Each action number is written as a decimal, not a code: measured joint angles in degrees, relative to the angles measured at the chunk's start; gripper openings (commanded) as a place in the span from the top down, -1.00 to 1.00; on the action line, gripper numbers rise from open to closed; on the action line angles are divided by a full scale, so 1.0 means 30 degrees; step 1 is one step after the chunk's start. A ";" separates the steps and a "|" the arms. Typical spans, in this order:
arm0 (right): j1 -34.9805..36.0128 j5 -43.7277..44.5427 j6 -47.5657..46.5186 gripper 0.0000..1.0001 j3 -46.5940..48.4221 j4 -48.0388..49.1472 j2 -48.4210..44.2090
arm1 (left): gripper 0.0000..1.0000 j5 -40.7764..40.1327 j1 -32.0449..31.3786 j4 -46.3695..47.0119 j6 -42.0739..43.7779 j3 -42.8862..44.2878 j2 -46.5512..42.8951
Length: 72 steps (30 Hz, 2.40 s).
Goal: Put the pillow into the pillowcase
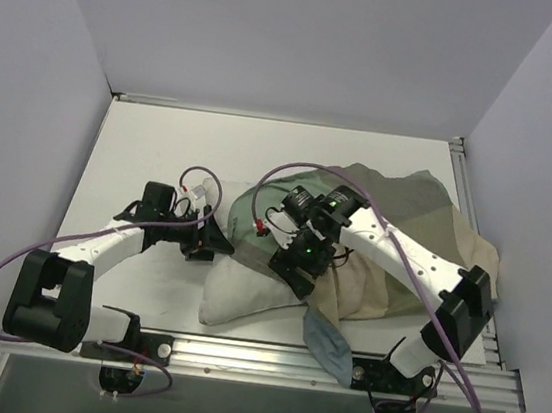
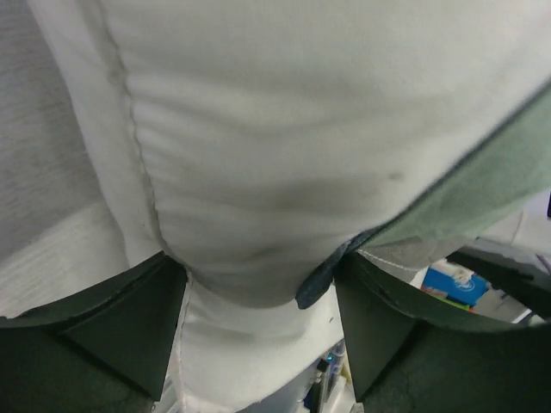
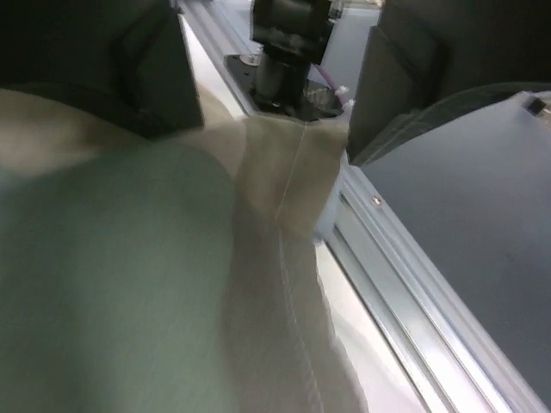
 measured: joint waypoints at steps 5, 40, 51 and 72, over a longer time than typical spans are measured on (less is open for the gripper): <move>-0.0816 -0.1457 0.0357 1.00 0.5625 -0.0015 0.5268 | 0.36 0.0240 -0.0743 0.6054 -0.3942 -0.2412 0.1800; -0.7431 -0.3067 0.7002 -1.00 0.8590 0.5297 0.4721 | -0.85 -0.0743 0.0685 1.1380 -0.5486 -0.2251 0.1056; -0.0277 0.4852 -0.4641 -1.00 1.2983 0.4452 0.7089 | -0.87 -0.1610 0.0896 0.9843 -0.4481 -0.1836 0.1464; -0.5005 0.7329 -0.6637 -1.00 1.7107 0.4976 0.9122 | -0.88 -0.1770 0.2346 0.8269 -0.3730 -0.1858 0.1173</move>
